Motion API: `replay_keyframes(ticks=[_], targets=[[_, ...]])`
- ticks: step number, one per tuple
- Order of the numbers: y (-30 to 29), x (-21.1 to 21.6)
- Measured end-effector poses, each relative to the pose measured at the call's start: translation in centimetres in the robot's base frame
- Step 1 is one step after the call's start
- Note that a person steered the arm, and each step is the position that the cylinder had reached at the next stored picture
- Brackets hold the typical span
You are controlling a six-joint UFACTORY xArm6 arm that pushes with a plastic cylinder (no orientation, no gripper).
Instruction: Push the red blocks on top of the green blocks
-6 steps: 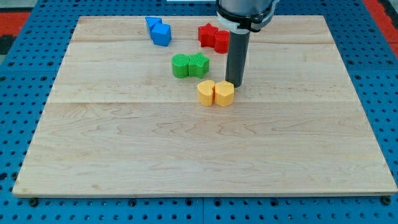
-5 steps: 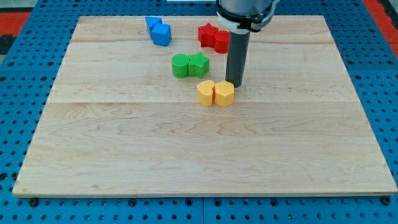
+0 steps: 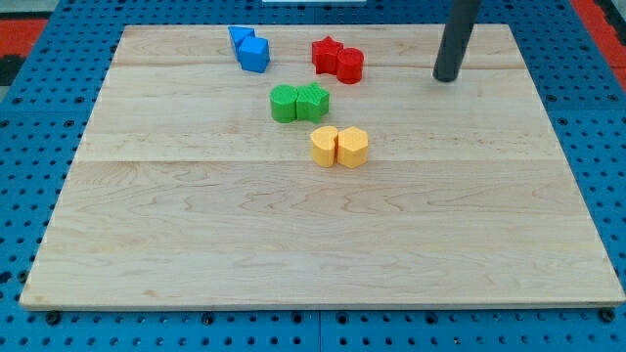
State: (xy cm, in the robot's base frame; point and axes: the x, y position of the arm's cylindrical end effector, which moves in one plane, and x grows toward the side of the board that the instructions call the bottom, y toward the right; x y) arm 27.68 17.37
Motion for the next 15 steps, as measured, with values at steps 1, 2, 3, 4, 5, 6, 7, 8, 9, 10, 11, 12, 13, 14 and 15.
replay_keyframes(ticks=[1,2,3,4,5,6,7,8,9,10,11,12,13,14,15], targets=[[-2.0,-6.7],[-6.4,-8.0],[-9.9,-7.1],[-13.1,-6.5],[-13.8,-4.6],[-15.3,-2.7],[-17.3,-1.9],[-19.1,-1.6],[-20.5,-1.4],[-20.6,-0.3],[-20.7,0.6],[-19.4,-2.8],[-15.1,-6.7],[-10.7,-6.4],[-9.9,-3.1]])
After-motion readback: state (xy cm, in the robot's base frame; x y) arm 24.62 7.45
